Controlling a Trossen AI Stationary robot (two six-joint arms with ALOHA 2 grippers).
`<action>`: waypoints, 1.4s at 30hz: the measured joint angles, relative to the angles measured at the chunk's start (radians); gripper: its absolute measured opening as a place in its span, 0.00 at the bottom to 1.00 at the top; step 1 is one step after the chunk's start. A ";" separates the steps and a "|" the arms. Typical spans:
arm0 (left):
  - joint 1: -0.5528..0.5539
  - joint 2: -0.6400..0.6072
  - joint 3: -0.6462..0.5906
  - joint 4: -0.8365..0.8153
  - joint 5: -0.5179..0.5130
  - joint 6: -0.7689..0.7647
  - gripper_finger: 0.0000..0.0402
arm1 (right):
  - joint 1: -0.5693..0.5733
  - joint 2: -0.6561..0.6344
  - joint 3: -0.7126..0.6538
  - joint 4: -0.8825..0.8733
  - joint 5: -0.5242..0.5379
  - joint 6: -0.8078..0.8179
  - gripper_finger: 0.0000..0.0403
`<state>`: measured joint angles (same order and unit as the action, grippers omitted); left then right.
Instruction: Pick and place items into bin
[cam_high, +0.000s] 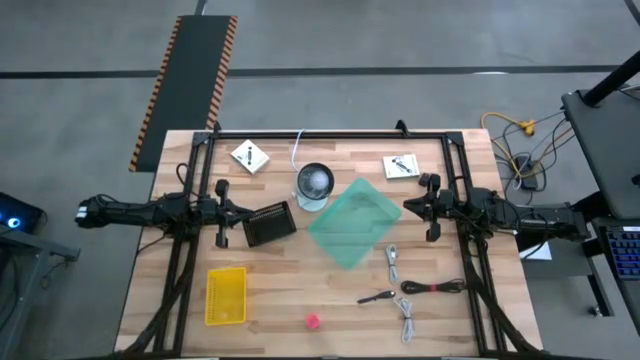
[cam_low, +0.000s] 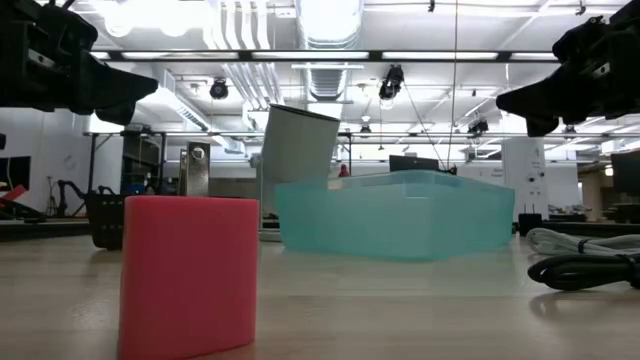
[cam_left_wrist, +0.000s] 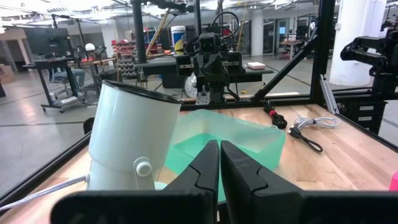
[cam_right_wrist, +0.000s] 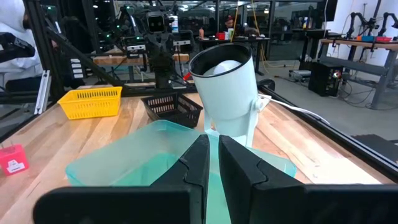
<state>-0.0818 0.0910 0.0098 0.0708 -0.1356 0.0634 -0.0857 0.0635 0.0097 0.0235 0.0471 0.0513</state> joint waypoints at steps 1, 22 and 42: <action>0.000 0.000 0.000 0.000 0.000 0.000 0.00 | 0.000 0.000 0.000 0.000 0.000 0.000 0.07; 0.000 0.000 0.000 0.000 0.000 0.000 0.00 | 0.000 0.000 0.000 0.003 0.000 0.001 0.07; 0.000 0.000 0.000 0.026 -0.010 0.024 0.00 | 0.000 0.026 0.001 0.294 0.054 -0.043 0.07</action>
<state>-0.0818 0.0914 0.0097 0.0968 -0.1456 0.0879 -0.0860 0.0897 0.0105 0.3171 0.1016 0.0078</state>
